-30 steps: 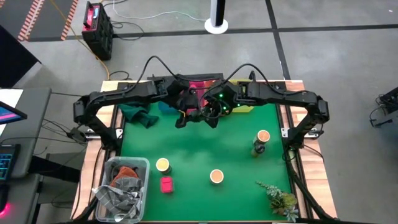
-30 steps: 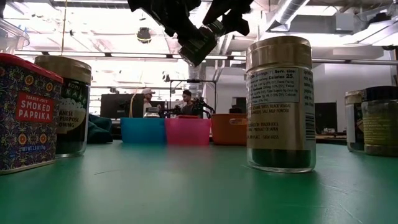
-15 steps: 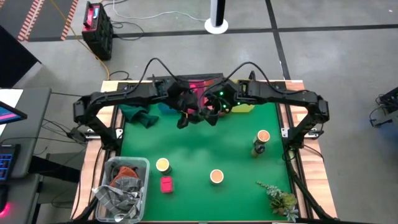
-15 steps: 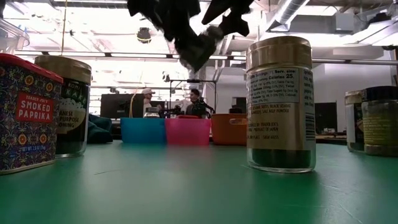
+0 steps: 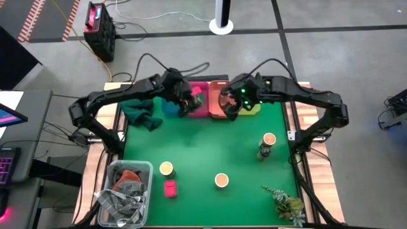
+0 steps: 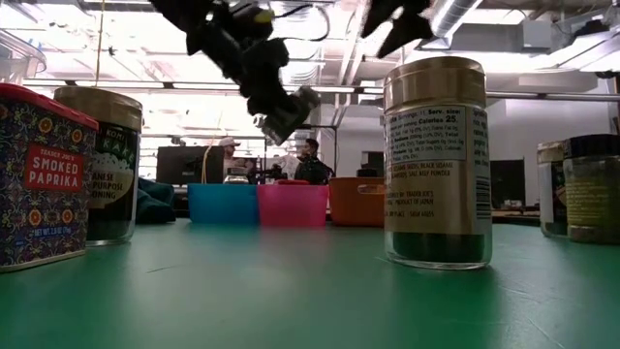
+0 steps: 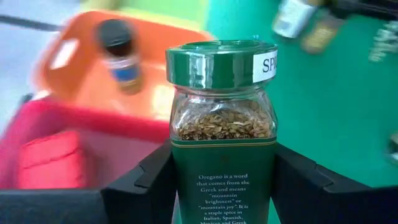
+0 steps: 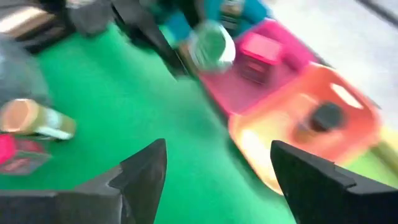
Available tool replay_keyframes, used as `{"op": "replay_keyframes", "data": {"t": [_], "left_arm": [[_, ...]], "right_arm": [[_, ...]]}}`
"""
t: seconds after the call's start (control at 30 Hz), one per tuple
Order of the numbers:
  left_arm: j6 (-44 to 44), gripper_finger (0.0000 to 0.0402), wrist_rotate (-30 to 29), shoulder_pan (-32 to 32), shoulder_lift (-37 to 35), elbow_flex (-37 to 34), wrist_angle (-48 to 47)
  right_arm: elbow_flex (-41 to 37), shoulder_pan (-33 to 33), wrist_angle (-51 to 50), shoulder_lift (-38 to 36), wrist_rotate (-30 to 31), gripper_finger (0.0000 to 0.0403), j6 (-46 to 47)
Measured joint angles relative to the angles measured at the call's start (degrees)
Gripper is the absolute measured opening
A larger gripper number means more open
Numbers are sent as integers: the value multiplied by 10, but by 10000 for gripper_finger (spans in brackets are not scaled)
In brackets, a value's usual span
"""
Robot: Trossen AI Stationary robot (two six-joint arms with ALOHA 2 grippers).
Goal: Sort spices by type
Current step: Put the green spice bottle into the blue bin
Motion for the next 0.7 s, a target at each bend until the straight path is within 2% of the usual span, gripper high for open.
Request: {"op": "replay_keyframes", "data": {"t": [0.17, 0.27, 0.37, 0.57, 0.7], "left_arm": [[-36, 194, -28, 46, -41, -76, 64], [-55, 194, -61, 58, -77, -131, 110], [-72, 194, -128, 58, -111, -187, 150], [-149, 194, -291, 45, -147, -274, 297], [-186, 202, -376, 23, -147, -303, 323]], "right_arm": [[0, 29, -67, -20, 98, 312, 38], [0, 43, -83, -20, 132, 312, 54], [0, 53, -76, -20, 142, 312, 67], [0, 63, -35, -13, 142, 311, 68], [-1, 63, -30, -11, 142, 311, 68]]}}
